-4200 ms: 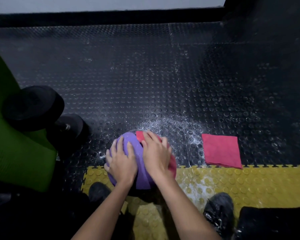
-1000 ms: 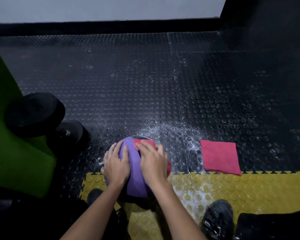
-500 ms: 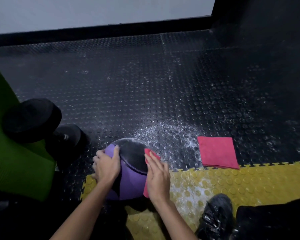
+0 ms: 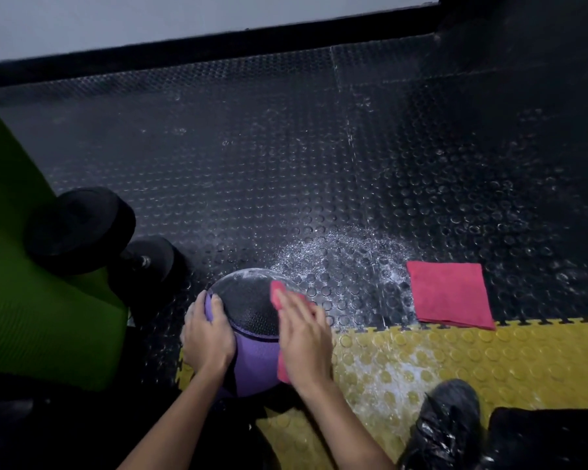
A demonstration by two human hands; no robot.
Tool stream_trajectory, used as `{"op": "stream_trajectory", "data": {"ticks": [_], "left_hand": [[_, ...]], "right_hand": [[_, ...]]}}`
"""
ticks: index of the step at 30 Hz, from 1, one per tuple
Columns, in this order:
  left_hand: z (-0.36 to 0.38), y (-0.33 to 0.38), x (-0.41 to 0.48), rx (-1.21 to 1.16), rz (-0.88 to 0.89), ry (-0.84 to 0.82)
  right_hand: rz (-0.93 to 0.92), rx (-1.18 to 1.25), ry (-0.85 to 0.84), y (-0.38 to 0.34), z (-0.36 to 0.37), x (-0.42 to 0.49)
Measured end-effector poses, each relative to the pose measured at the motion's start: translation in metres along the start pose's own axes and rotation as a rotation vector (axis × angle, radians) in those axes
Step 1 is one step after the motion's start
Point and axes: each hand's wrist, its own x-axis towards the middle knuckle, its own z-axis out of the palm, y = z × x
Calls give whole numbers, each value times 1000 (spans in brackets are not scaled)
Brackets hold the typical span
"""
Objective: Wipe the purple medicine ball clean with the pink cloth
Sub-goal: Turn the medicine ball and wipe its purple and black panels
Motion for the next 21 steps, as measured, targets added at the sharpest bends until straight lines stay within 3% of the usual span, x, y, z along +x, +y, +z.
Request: {"op": "stream_trajectory", "data": {"ticks": [3,5,7,10,12,15,17,19,21], "left_hand": [[3,-1,-4,11,24,0],[6,0,-7,19,43,5],[8,3,-11,40,55,13],[9,4,-15,59,67,10],[8,3,-13,46,82,3],[8,3,-11,48,104,-22],[8,5,-12,63,126,-39],[10,8,-16,77,146,-38],[10,7,-19,87,149,-34]], "right_hand": [[365,198,-87,23,-6,6],[334,157,-85,15,-9,8],[125,75,32,-5,-11,7],[-114,-5,75,-10,-4,2],[-38,27,36,-3,-8,3],[385,147,-130,26,-13,10],[569,212,-179,38,-18,14],[526,144,-175,30,-23,15],[342,72,-124,11,-26,11]]}}
